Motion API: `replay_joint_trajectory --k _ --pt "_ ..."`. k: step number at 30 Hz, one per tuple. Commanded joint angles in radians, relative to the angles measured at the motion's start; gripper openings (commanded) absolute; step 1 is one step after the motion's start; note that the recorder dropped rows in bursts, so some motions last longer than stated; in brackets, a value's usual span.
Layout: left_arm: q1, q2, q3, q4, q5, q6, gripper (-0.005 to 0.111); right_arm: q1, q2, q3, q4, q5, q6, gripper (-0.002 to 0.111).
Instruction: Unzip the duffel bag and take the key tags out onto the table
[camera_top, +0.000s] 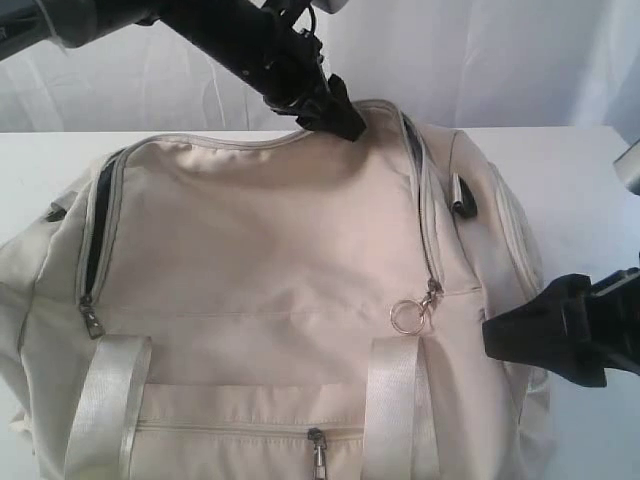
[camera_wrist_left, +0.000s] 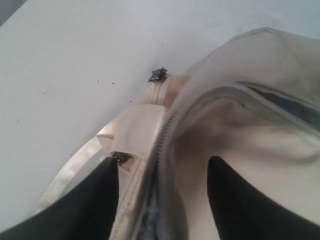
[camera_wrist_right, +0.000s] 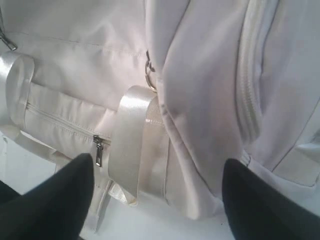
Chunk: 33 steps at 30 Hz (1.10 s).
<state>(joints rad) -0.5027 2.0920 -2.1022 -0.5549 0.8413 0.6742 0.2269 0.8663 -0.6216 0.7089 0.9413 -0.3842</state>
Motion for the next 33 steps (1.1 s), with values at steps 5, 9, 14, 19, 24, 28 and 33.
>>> replay_joint_trajectory --k 5,9,14,19,24,28,33 --pt "0.003 -0.048 -0.005 0.062 0.170 -0.006 0.062 -0.006 -0.007 0.005 -0.003 0.017 -0.012 0.068" --pt "0.003 -0.043 -0.005 0.092 0.170 -0.006 0.062 -0.006 -0.007 0.005 -0.003 0.033 -0.012 0.068" --pt "0.001 -0.043 -0.005 0.094 0.155 -0.021 0.054 -0.006 -0.008 0.005 -0.003 0.031 -0.026 0.068" --pt "0.001 -0.068 -0.005 0.104 0.164 -0.017 0.009 -0.006 -0.008 0.005 -0.003 0.029 -0.038 0.068" --pt "0.001 -0.120 -0.005 0.097 0.202 -0.014 0.000 -0.006 -0.008 0.005 -0.003 0.029 -0.040 0.068" --pt "0.001 -0.159 -0.005 0.089 0.286 -0.016 0.000 -0.006 -0.008 0.005 -0.003 0.029 -0.040 0.068" --pt "0.001 -0.191 -0.005 -0.006 0.380 -0.028 0.000 -0.006 -0.008 0.005 -0.003 0.029 -0.040 0.068"
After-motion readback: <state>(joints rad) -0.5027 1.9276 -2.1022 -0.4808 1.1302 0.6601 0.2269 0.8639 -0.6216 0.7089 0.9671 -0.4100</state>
